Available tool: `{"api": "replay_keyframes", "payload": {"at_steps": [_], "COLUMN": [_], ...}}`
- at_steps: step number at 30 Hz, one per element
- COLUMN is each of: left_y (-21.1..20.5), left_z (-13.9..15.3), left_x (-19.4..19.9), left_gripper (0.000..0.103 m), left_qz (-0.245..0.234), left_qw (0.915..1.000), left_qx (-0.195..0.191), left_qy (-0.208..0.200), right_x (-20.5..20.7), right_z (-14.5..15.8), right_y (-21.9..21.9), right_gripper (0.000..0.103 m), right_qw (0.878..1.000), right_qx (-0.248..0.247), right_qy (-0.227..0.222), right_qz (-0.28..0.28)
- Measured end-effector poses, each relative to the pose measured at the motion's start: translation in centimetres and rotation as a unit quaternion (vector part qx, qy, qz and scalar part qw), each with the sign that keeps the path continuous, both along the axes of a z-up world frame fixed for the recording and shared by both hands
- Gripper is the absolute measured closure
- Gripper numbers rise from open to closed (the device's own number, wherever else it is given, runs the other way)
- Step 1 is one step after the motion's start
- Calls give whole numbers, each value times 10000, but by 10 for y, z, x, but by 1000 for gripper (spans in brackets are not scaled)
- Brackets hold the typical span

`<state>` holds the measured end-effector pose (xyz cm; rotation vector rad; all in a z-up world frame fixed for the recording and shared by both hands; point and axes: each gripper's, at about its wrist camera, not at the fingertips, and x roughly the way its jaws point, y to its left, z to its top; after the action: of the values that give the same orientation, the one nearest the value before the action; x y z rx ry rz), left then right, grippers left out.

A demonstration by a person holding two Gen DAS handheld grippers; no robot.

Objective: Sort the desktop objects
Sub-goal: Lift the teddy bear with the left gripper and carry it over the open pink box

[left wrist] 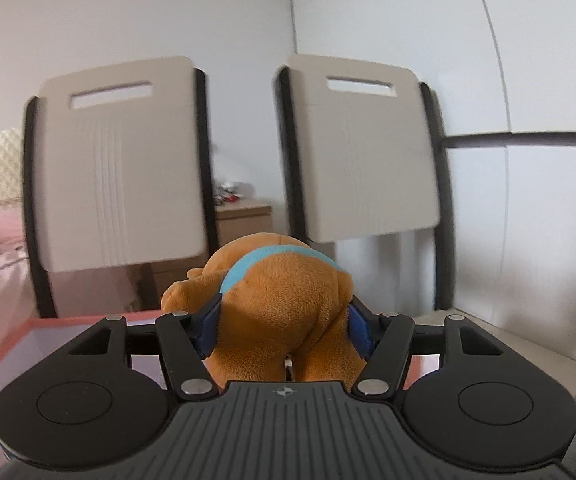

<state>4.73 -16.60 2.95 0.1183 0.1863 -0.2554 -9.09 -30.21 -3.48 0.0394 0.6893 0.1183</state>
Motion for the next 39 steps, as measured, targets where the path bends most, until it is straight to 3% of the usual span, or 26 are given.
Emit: {"api": "replay_keyframes", "payload": {"at_steps": [11, 17, 34, 37, 39], "left_y": [64, 86, 111, 111, 111], "left_z": [4, -13, -44, -44, -44], "left_x": [0, 13, 32, 31, 31], "left_gripper": [36, 36, 35, 33, 26], "left_qz": [487, 571, 774, 762, 747], "left_qw": [9988, 9981, 9939, 9938, 9938], "left_qx": [40, -113, -152, -163, -165], "left_qy": [-73, 200, 774, 799, 803], "right_x": [8, 19, 28, 27, 27], "right_z": [5, 1, -3, -1, -1], "right_y": [29, 44, 59, 54, 51], "right_gripper": [0, 0, 0, 0, 0], "right_qw": [9995, 9992, 9986, 9991, 9994], "right_qx": [59, 6, 32, 37, 26], "right_qy": [-38, 82, 222, 173, 164], "right_qz": [307, 398, 486, 382, 314]}}
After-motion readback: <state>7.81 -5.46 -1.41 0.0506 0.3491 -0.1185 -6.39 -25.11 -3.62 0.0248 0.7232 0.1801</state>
